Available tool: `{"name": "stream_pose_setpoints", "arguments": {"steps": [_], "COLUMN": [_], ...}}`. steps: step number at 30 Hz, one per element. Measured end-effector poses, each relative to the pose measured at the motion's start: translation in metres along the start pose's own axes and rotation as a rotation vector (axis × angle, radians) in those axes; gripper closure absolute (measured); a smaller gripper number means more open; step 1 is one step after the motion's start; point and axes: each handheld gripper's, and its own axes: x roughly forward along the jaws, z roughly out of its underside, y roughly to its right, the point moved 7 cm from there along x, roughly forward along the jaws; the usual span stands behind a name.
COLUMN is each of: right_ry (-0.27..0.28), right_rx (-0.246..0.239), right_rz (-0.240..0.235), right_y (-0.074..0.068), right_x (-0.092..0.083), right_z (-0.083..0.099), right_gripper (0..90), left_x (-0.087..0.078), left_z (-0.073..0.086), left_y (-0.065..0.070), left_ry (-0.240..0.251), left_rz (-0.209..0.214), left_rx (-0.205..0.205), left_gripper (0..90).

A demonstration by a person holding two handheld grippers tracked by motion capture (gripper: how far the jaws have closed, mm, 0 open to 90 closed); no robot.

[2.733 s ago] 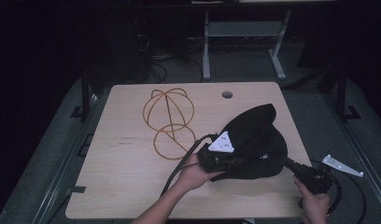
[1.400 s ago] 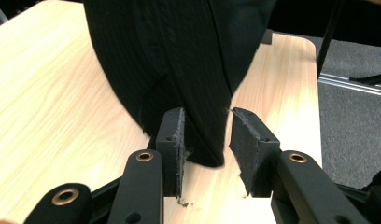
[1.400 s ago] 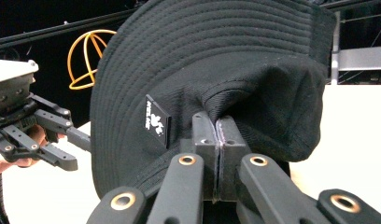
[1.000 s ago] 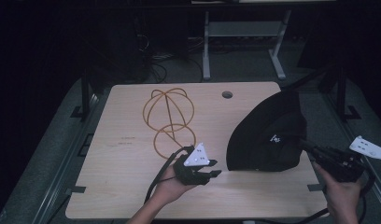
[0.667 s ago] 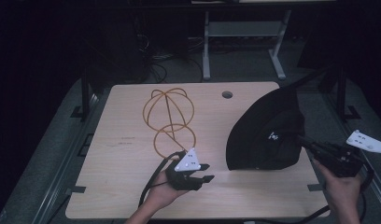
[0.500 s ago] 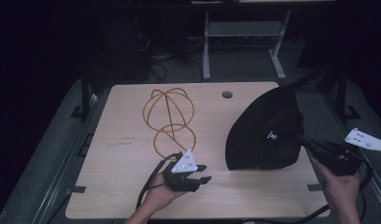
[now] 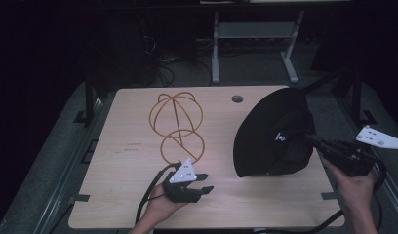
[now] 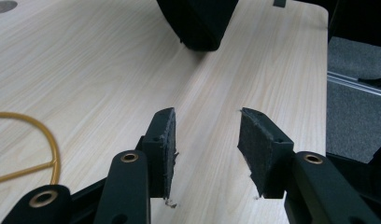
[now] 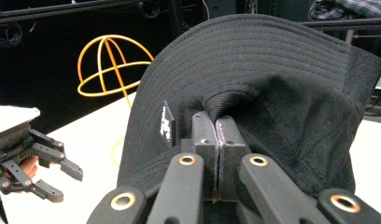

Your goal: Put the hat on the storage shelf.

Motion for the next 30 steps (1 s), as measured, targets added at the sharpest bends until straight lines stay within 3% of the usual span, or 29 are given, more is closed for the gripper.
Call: {"name": "stream_pose_setpoints", "arguments": {"steps": [8, 11, 19, 30], "right_ry": [-0.005, -0.013, -0.021, -0.026], "right_rx": [-0.022, -0.033, -0.047, -0.083], "right_rz": [-0.010, -0.012, -0.030, -0.082], "right_y": [-0.005, -0.006, -0.011, -0.025], "right_x": [0.002, 0.003, 0.010, 0.026], "right_z": [-0.013, -0.016, -0.025, -0.043], "right_gripper": [89.1, 89.1, 89.1, 89.1], "left_x": [-0.002, -0.002, -0.003, -0.006], "left_z": [0.005, 0.005, 0.008, 0.013], "left_y": [-0.003, -0.004, -0.007, -0.011], "left_ry": [0.000, 0.001, -0.001, 0.001], "left_rz": [-0.020, 0.001, -0.010, -0.020], "left_rx": [0.001, -0.006, -0.020, -0.032], "left_gripper": [54.7, 52.9, 48.7, 47.3]}}
